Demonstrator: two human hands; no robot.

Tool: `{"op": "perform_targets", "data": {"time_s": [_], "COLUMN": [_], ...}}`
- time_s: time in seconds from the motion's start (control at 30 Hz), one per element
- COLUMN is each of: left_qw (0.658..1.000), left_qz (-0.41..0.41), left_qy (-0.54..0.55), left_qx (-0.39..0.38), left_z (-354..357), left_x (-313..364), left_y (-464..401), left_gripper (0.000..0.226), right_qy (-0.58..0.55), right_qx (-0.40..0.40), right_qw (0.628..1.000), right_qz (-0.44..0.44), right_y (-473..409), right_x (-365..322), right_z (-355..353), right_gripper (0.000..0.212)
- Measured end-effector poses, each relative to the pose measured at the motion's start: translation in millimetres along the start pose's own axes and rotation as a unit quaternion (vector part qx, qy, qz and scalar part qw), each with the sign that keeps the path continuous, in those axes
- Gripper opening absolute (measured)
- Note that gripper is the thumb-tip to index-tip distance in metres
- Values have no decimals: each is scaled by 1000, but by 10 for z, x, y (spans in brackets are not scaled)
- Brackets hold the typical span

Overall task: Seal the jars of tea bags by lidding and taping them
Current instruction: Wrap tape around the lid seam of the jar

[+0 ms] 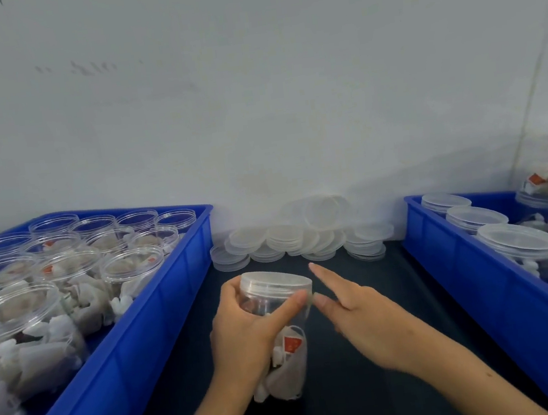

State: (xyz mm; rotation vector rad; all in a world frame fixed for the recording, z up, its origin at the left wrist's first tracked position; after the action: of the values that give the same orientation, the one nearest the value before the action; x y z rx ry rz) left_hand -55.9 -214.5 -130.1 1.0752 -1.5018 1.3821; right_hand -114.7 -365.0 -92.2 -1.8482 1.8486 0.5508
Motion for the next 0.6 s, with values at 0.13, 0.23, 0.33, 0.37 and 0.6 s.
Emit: {"op": "perform_targets", "data": {"time_s": [0.13,0.23,0.33,0.37,0.6], "left_qw": [999,997,995,994,987], "left_qz": [-5,-5,-6,-7,-6], "left_qy": [21,30,48,56,75], "left_qx": [-24,-68,-87,-93,-140], "left_z": [-19,-26,-50,-58,-73], "left_x": [-22,-21,-20,-22,-74], "left_y": [-33,-76,-102,-105,-134], "left_gripper": [81,76,76,77,83], "right_qy": [19,59,108,115,129], "right_qx": [-15,3,11,14,48], "right_qw": [1000,998,993,992,986], "right_qz": [10,-29,-49,-54,-92], "right_y": [-30,-13,-11,-14,-64], "right_x": [92,76,51,46,28], "right_z": [-62,-128,-105,-89,-46], "right_gripper": [54,45,43,43,44]}}
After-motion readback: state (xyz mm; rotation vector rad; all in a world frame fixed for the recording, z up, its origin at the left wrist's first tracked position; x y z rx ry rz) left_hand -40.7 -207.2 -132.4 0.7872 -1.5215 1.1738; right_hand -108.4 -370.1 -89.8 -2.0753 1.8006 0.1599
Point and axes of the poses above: each hand's wrist, its own y-axis away from the middle knuckle, its own z-axis out of the palm, x = y × z, the point moved 5 cm from there along -y, towards the middle knuckle
